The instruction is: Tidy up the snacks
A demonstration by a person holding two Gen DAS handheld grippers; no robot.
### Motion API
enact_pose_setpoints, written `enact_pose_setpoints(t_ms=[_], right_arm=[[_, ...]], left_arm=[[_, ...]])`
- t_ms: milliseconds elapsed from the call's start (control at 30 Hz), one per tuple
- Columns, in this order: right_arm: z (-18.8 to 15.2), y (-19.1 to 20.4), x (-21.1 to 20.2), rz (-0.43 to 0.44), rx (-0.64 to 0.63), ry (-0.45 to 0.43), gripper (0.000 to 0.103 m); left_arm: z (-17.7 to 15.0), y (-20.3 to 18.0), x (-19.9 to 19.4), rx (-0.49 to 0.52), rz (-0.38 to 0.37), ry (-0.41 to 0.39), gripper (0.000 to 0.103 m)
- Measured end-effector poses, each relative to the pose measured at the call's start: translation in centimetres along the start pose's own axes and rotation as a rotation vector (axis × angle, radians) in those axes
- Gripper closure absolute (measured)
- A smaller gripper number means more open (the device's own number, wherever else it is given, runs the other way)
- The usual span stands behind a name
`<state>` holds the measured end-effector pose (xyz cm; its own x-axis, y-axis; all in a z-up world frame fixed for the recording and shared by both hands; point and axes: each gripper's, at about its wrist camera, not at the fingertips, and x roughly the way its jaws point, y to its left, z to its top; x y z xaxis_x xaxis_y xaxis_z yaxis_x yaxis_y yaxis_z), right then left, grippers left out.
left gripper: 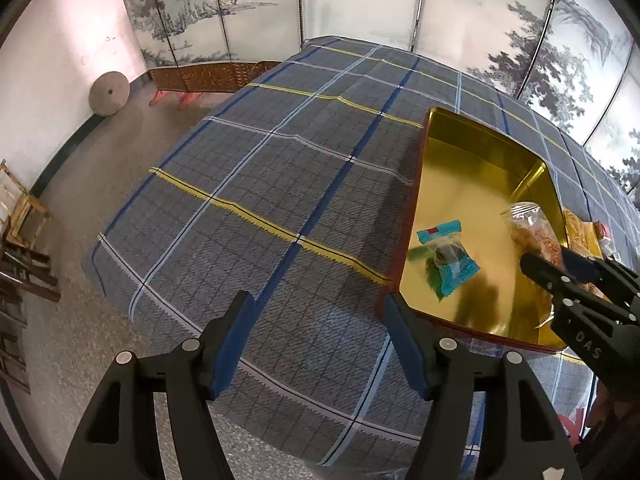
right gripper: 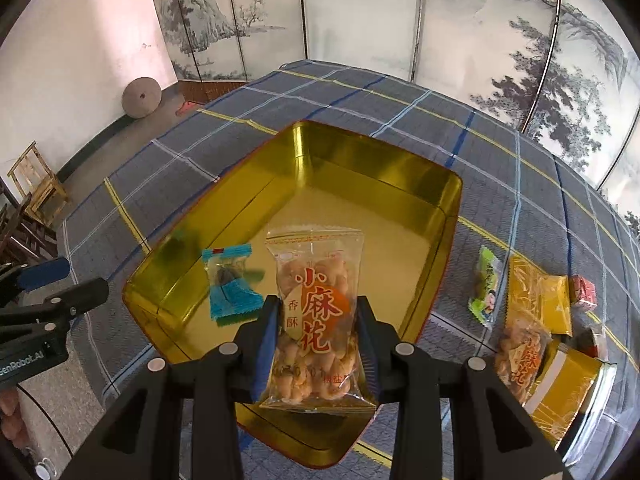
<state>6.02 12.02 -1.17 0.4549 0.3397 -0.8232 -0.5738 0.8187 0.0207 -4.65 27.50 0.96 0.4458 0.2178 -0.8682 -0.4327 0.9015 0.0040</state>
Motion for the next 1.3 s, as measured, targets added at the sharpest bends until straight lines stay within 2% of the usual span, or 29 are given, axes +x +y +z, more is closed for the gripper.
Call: enact_pose_setpoints(t_ms=[400, 1067, 1200, 1300], right_arm=[[-0.2, 0.9, 1.8, -0.01, -0.019, 0.035, 0.066], [-0.9, 0.9, 2.6, 0.02, -0.011, 0.072, 0.065], [-0.9, 0.7, 2.0, 0.032, -0.004, 0.055, 0.058], [-0.8, 0.4, 0.9, 0.037, -0.004, 0.033, 0.057]], left_arm=[[-0.2, 1.2, -0.3, -0.032, 0.009, 0.003, 0.039], [-0.7, 0.6, 0.2, -0.026, 0.0, 0.02, 0.039], [-0.7, 0.2, 0.0, -0.023, -0.005, 0.016, 0.039], [-0.7, -0.2, -0.3, -0.017, -0.012, 0.01, 0.039]])
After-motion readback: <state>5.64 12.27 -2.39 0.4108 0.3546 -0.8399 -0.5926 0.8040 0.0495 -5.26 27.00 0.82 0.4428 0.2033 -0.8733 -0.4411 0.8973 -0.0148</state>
